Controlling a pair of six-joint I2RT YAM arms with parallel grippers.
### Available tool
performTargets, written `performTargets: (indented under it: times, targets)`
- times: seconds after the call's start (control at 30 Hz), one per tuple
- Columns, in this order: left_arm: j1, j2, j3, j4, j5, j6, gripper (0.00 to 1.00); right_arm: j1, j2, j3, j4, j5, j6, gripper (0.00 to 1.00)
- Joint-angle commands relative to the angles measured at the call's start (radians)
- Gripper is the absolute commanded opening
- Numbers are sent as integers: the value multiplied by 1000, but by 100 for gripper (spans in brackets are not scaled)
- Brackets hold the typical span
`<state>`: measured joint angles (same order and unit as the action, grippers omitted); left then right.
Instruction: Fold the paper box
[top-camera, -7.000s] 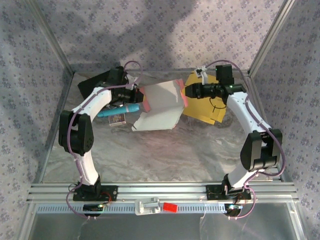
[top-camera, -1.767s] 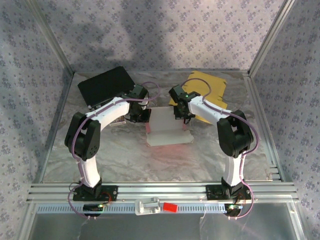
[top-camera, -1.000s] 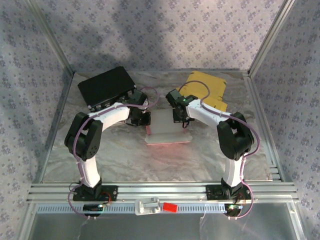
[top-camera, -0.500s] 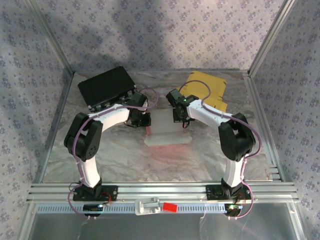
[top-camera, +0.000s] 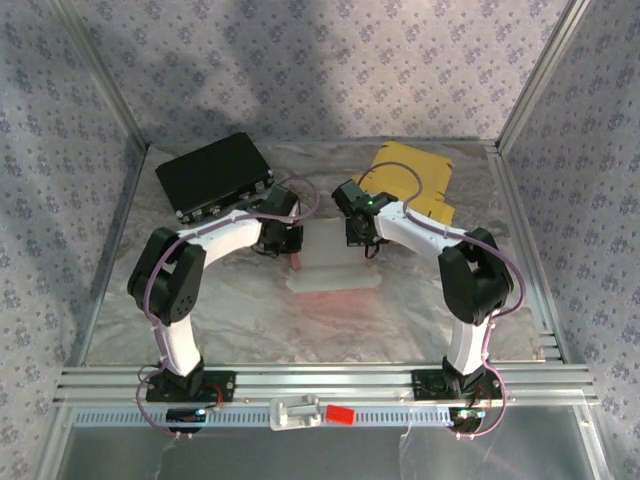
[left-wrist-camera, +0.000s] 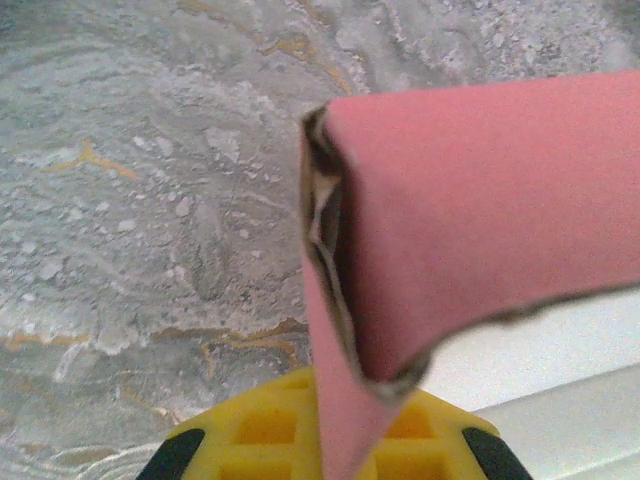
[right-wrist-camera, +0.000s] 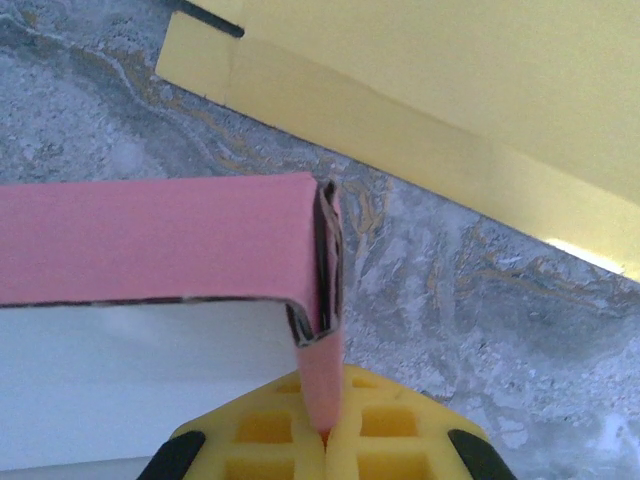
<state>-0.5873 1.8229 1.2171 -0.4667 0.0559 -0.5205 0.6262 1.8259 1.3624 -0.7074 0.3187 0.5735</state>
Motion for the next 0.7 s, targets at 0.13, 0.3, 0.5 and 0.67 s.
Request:
performTargets:
  times: [0.13,0.3,0.5,0.67]
  targets:
    - [-91,10,47,-245,-357,-180,0,29,-51,-31,-8,53,85,0]
    - [-114,25,58,-305,-448,-258,0,40,-52,-40,6,47,124,0]
    - [-117,52,83,-348,-524,-301,0,57,-48,-40,13,28,152,0]
    - [-130,83,97,-342,-567,-308,0,54,-42,-51,24,1,164,0]
